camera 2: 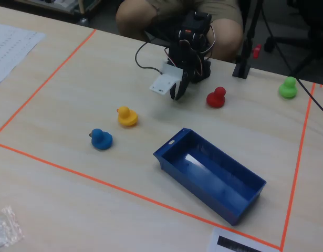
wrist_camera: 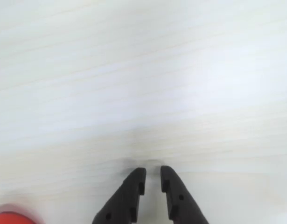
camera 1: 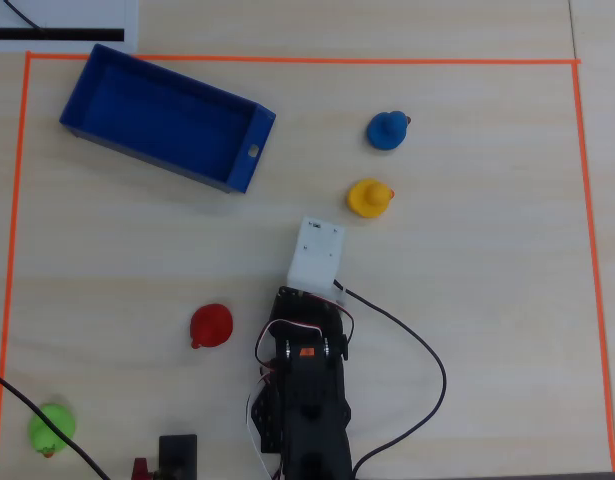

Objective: Grasp blue duck and put it into box.

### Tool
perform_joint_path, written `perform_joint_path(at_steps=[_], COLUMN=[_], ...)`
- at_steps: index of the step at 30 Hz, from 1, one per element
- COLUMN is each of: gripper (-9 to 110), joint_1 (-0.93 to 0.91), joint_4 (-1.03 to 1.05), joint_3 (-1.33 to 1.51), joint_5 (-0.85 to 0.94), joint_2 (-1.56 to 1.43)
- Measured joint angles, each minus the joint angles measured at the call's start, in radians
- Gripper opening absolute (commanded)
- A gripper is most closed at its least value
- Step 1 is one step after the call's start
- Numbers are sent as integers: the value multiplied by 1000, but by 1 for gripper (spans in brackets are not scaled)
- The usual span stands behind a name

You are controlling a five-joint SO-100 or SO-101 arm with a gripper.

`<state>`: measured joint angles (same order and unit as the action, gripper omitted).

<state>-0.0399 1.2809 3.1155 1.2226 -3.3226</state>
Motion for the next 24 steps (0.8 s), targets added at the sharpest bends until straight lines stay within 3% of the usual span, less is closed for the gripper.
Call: perform_joint_path(at_steps=[5, 8, 17, 24], gripper=[24, 29, 32, 33], joint_1=[-123, -198, -347, -396], joint_4=[-130, -202, -308, -459], joint_3=[-112, -321, -1074, -1411], joint_5=[25, 37, 60, 89], joint_2=[190, 383, 1035, 1416])
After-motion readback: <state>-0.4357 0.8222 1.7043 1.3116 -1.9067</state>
